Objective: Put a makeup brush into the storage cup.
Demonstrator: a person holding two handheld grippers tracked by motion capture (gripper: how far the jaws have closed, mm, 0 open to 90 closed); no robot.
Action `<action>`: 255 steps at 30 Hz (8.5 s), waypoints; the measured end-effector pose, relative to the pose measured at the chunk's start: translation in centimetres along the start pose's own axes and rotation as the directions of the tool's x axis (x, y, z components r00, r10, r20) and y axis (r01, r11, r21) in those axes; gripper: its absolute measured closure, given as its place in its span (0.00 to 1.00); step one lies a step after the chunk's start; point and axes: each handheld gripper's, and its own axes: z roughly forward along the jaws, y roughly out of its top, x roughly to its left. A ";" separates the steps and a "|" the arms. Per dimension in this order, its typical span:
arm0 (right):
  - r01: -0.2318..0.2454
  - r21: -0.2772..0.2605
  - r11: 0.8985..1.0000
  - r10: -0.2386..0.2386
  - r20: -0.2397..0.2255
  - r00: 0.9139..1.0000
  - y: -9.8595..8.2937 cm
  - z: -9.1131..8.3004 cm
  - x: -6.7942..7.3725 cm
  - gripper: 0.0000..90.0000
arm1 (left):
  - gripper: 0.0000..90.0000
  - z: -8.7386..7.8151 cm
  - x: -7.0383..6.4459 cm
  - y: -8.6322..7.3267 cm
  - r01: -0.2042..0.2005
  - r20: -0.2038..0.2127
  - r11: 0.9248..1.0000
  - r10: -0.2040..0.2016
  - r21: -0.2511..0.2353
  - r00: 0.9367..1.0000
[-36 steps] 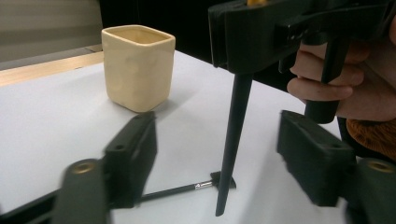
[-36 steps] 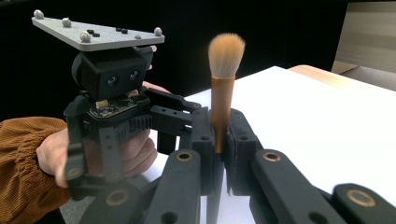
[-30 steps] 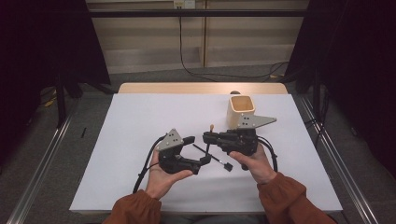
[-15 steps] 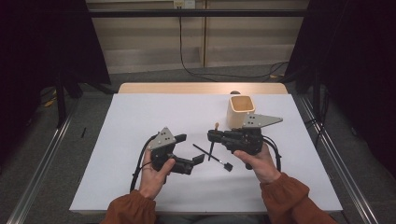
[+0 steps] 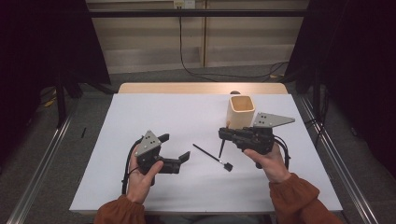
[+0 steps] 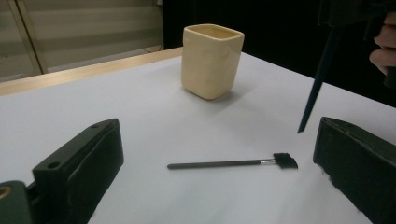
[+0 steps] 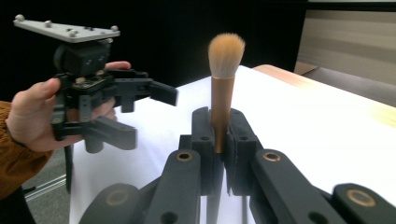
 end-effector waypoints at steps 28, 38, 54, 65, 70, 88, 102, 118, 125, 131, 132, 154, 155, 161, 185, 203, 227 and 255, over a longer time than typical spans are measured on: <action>0.026 -0.002 1.000 -0.026 0.116 0.993 0.5 -3.1 -2.1 0.93 | 0.02 -5.8 1.8 -2.9 0.013 -0.108 0.999 -0.017 -0.039 0.994; 0.024 -0.029 0.999 -0.019 0.163 0.986 2.5 -3.9 -3.8 0.93 | 0.03 -6.8 1.7 -3.4 -0.004 -0.116 0.999 -0.001 -0.044 0.993; 0.022 -0.045 0.999 -0.011 0.225 0.974 5.8 -3.8 -6.6 0.93 | 0.03 -7.6 1.9 -3.6 0.011 -0.146 0.999 -0.016 -0.034 0.989; 0.030 -0.048 0.998 -0.016 0.270 0.963 8.1 -2.5 -8.5 0.93 | 0.03 -7.6 1.5 -3.7 -0.001 -0.125 1.000 -0.003 -0.025 0.992; 0.031 -0.048 0.998 -0.015 0.289 0.957 9.0 -1.7 -9.3 0.93 | 0.02 -7.7 1.3 -3.8 -0.002 -0.118 1.000 0.000 -0.019 0.993; -0.011 -0.021 1.000 0.018 0.375 0.927 9.2 -0.1 -12.8 0.93 | 0.02 -7.5 0.8 -3.8 -0.025 -0.098 1.000 0.025 0.000 0.995; -0.040 -0.014 0.999 0.042 0.380 0.924 7.9 0.2 -13.5 0.93 | 0.02 -7.6 0.9 -3.8 -0.025 -0.103 1.000 0.024 -0.004 0.994; -0.058 0.008 0.998 0.051 0.393 0.918 5.4 0.4 -13.9 0.93 | 0.02 -7.7 1.4 -3.8 -0.001 -0.107 1.000 0.001 -0.004 0.994; -0.064 0.019 0.998 0.051 0.394 0.918 4.6 0.6 -14.2 0.93 | 0.02 -7.9 1.7 -3.8 0.003 -0.114 1.000 -0.004 -0.007 0.994; -0.077 0.025 0.997 0.060 0.395 0.917 3.5 0.9 -14.3 0.93 | 0.02 -7.9 1.7 -3.8 -0.001 -0.106 1.000 0.000 -0.005 0.994; -0.082 0.027 0.996 0.065 0.392 0.918 3.3 1.0 -14.3 0.93 | 0.02 -7.9 1.7 -3.8 -0.001 -0.106 1.000 0.000 -0.005 0.994; -0.108 0.013 0.994 0.094 0.399 0.912 1.2 1.6 -14.7 0.93 | 0.02 -7.8 1.6 -3.8 -0.016 -0.100 1.000 0.015 -0.008 0.995; -0.111 0.010 0.994 0.098 0.399 0.912 1.1 1.6 -14.8 0.93 | 0.02 -7.8 1.6 -3.7 -0.015 -0.101 1.000 0.014 -0.009 0.995; -0.113 0.012 0.994 0.099 0.391 0.915 0.6 1.7 -14.9 0.93 | 0.02 -7.8 1.6 -3.8 -0.015 -0.104 1.000 0.014 -0.008 0.994; -0.098 -0.003 0.995 0.091 0.389 0.917 0.4 1.3 -14.7 0.50 | 0.02 -7.7 1.5 -3.8 -0.020 -0.103 1.000 0.020 -0.006 0.994; -0.085 -0.013 0.996 0.083 0.400 0.913 0.5 0.9 -13.7 0.01 | 0.02 -7.8 1.7 -3.8 -0.011 -0.112 1.000 0.010 -0.008 0.994; -0.081 -0.037 0.996 0.090 0.411 0.907 -1.5 -3.7 -11.0 0.02 | 0.02 -8.0 1.9 -3.7 -0.008 -0.130 1.000 0.006 -0.016 0.992; -0.061 -0.026 0.998 0.066 0.423 0.904 -3.9 -7.1 -6.8 0.02 | 0.02 -8.1 1.9 -3.7 -0.005 -0.132 1.000 0.002 -0.022 0.991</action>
